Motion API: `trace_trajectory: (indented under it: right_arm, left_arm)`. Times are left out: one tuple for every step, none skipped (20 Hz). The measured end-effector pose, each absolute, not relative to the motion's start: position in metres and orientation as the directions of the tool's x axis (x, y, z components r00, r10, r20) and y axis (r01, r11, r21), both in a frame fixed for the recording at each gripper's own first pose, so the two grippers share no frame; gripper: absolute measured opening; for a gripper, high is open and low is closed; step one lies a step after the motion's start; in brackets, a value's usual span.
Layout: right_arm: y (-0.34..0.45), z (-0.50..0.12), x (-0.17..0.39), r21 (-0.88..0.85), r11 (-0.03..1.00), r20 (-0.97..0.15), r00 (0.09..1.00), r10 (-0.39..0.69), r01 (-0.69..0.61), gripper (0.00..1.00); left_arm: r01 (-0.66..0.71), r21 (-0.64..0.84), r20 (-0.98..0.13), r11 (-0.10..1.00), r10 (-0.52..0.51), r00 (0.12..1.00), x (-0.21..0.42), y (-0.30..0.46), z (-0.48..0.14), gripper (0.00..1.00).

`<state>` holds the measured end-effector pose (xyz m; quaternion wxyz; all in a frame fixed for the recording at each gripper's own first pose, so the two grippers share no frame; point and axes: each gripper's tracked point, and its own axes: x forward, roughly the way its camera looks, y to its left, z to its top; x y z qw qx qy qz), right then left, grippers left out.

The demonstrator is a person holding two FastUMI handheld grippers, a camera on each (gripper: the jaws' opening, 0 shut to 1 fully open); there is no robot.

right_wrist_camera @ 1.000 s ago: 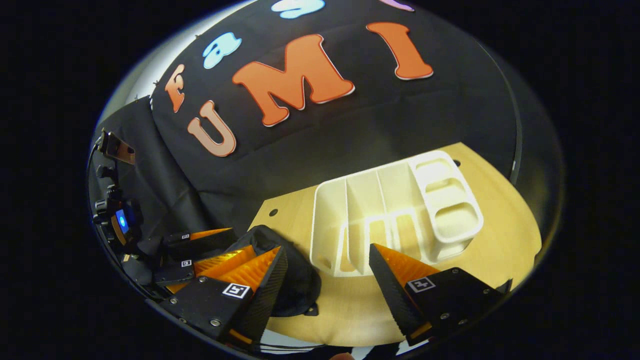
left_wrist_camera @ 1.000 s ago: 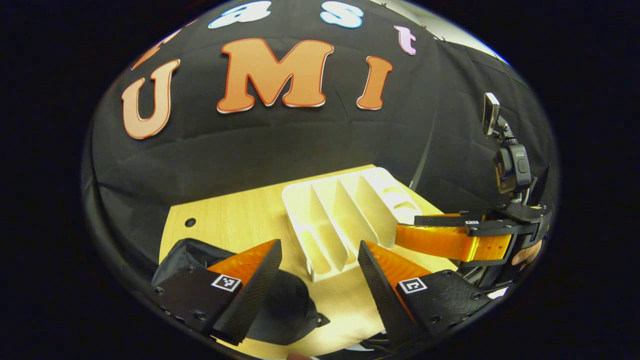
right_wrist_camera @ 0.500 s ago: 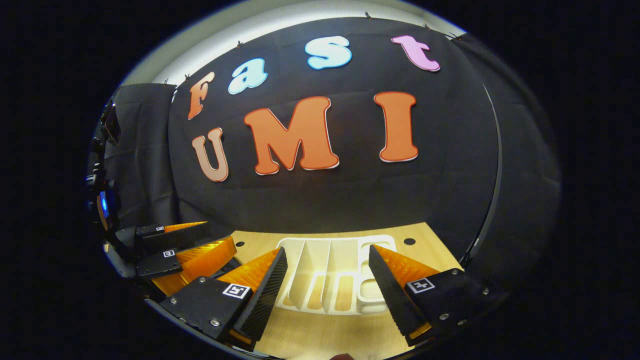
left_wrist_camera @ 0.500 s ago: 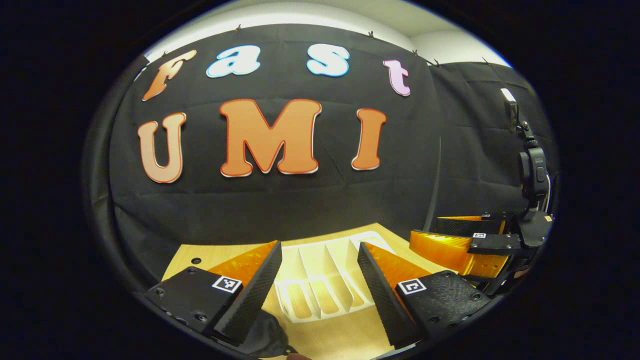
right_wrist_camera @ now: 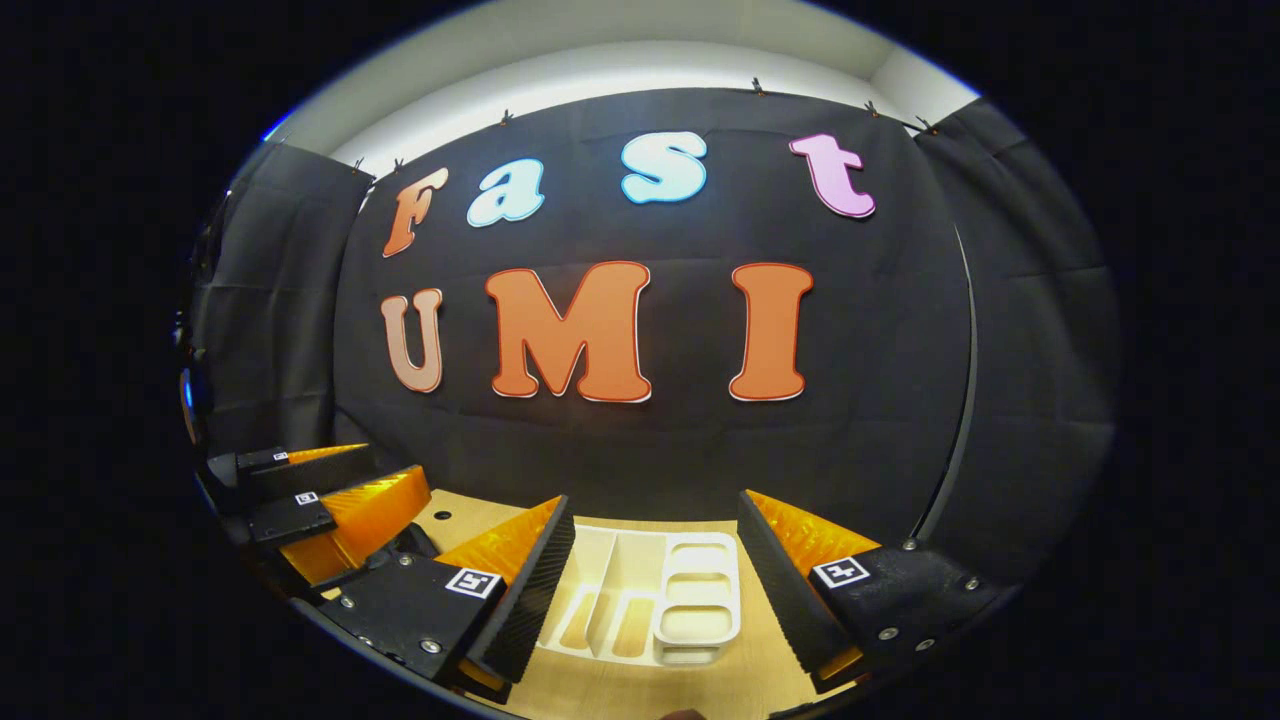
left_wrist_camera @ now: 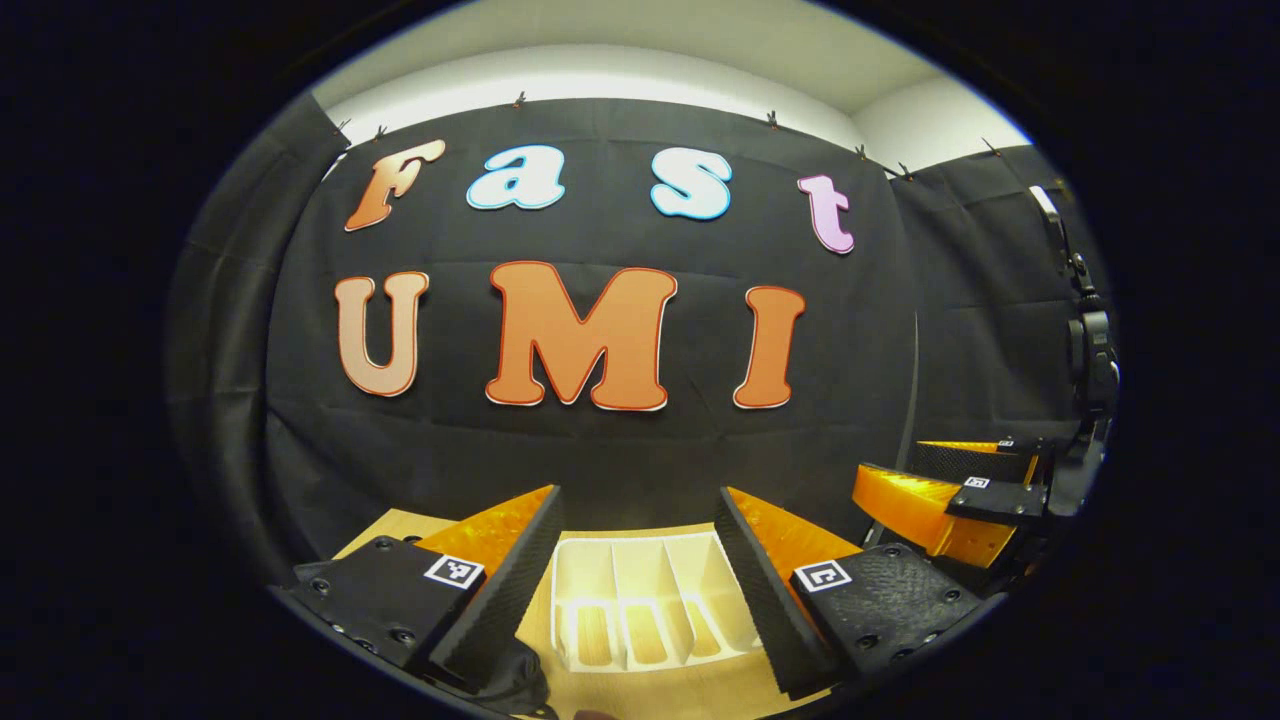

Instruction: Open the schoolbag, grab two books from the bookshelf and put them into the schoolbag.

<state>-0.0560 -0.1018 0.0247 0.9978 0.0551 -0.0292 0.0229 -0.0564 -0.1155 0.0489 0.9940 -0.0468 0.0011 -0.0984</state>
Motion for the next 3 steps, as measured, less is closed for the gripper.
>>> trace_trajectory:
  right_arm:
    - [-0.1019, 0.0224, -0.0569, 0.094, 0.995, 0.052, 0.998, 0.038, -0.043, 1.0]
    - [-0.1001, 0.0188, -0.0576, 0.092, 0.994, 0.041, 0.998, 0.047, -0.05, 0.97]
    - [-0.0963, 0.017, -0.0586, 0.1, 0.994, 0.034, 0.998, 0.046, -0.049, 0.98]
  left_arm:
    - [0.187, -0.084, 0.002, 0.979, -0.188, 0.982, -0.0553, -0.1137, 0.049, 0.97]
    - [0.189, -0.077, 0.0, 0.979, -0.19, 0.982, -0.0558, -0.1158, 0.0487, 0.97]
    - [0.195, -0.068, 0.003, 0.979, -0.195, 0.981, -0.0554, -0.1171, 0.0488, 0.98]
